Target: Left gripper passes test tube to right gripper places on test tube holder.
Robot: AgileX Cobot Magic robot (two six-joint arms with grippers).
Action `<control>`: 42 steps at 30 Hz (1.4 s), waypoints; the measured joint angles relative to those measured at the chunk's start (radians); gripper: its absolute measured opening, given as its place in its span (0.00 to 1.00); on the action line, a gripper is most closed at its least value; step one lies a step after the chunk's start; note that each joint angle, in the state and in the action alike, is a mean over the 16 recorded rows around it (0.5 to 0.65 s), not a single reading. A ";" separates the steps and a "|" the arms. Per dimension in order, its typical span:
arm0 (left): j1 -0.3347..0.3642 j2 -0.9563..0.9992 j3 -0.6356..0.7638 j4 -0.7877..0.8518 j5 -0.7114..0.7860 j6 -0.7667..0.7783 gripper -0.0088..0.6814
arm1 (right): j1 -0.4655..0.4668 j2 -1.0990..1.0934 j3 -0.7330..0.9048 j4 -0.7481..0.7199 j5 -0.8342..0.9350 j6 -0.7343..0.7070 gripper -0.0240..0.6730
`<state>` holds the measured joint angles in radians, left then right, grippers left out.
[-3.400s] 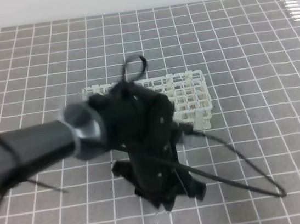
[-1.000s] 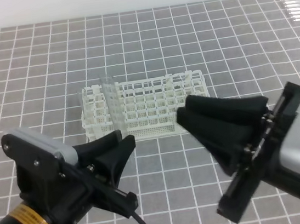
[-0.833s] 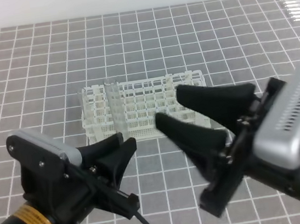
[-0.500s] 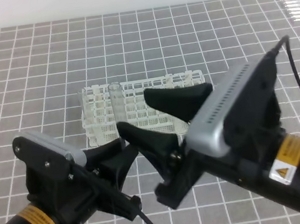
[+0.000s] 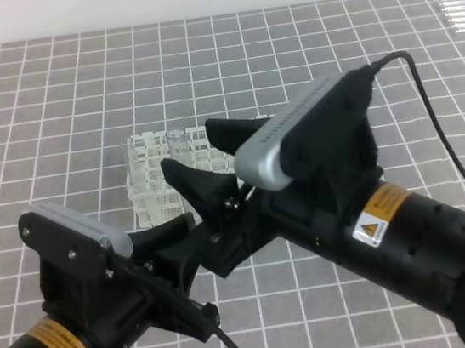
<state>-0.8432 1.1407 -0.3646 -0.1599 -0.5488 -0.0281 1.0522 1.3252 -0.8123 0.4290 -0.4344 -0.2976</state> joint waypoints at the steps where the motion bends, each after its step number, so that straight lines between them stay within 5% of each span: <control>1: 0.000 0.000 0.000 0.002 -0.001 -0.001 0.04 | -0.002 0.008 -0.004 0.002 -0.001 0.000 0.62; 18: 0.000 0.002 -0.001 0.029 -0.013 -0.032 0.08 | -0.014 0.098 -0.067 0.004 -0.010 0.002 0.60; 34: 0.000 0.002 -0.001 0.038 -0.048 -0.039 0.09 | -0.014 0.104 -0.073 0.002 -0.034 0.002 0.28; 42: 0.000 0.002 -0.001 0.038 -0.048 -0.041 0.10 | -0.014 0.104 -0.073 -0.003 -0.043 0.003 0.20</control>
<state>-0.8430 1.1428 -0.3653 -0.1218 -0.5964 -0.0691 1.0382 1.4295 -0.8853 0.4264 -0.4772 -0.2947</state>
